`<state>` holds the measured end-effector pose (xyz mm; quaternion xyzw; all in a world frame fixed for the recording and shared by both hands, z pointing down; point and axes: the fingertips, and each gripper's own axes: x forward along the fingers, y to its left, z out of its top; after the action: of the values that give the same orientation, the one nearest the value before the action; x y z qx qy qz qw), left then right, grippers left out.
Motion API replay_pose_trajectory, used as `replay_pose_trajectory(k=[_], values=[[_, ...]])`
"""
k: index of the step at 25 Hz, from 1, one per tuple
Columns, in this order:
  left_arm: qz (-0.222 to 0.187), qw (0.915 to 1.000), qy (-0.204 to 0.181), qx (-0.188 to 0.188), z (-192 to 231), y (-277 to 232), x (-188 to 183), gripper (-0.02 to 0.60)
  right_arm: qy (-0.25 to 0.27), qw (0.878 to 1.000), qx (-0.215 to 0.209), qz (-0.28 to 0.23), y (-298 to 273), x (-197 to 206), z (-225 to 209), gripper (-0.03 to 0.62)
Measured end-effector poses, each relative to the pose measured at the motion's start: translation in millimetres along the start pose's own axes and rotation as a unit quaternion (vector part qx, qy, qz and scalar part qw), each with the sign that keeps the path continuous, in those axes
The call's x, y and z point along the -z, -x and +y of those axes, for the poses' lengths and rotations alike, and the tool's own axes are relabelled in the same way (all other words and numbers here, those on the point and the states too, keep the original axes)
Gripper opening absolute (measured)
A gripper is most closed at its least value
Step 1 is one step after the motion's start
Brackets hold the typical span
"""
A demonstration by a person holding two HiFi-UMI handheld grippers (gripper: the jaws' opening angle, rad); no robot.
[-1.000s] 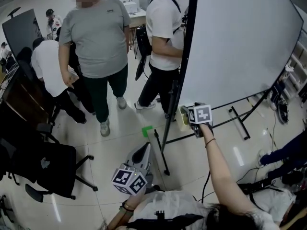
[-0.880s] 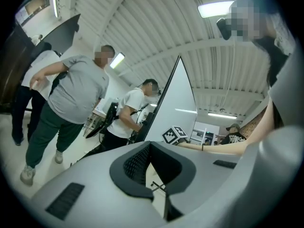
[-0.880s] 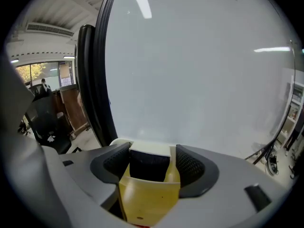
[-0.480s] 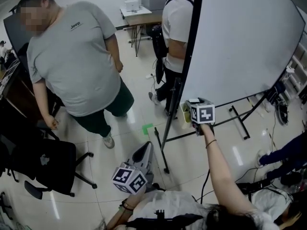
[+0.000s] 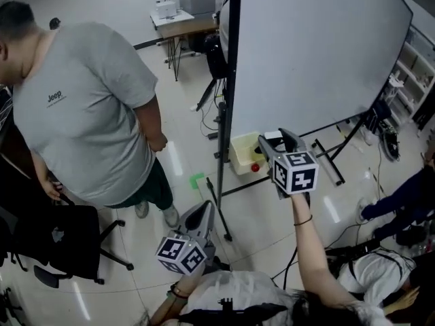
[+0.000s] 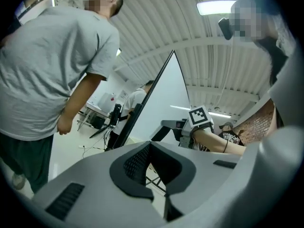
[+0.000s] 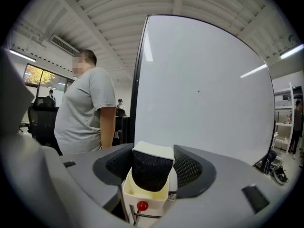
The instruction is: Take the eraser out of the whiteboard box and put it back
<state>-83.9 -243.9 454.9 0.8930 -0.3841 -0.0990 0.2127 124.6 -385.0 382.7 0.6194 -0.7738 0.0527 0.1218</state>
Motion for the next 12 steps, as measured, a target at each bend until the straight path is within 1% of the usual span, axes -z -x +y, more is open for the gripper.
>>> replay_pose_trajectory(k=[4,7,12], values=[[0.003,1.0,-0.001,0.003,-36,-2,17,-0.014,0.007,1.0,-0.014,-0.022,58,2,3,0.275],[0.003,1.0,0.004,-0.001,-67,0,32,-0.014,0.002,1.0,-0.021,-0.018,102,23,3,0.275],[0.01,0.9999,0.012,-0.006,-118,7,65,-0.014,-0.026,0.999,-0.036,-0.01,165,56,5,0.274]])
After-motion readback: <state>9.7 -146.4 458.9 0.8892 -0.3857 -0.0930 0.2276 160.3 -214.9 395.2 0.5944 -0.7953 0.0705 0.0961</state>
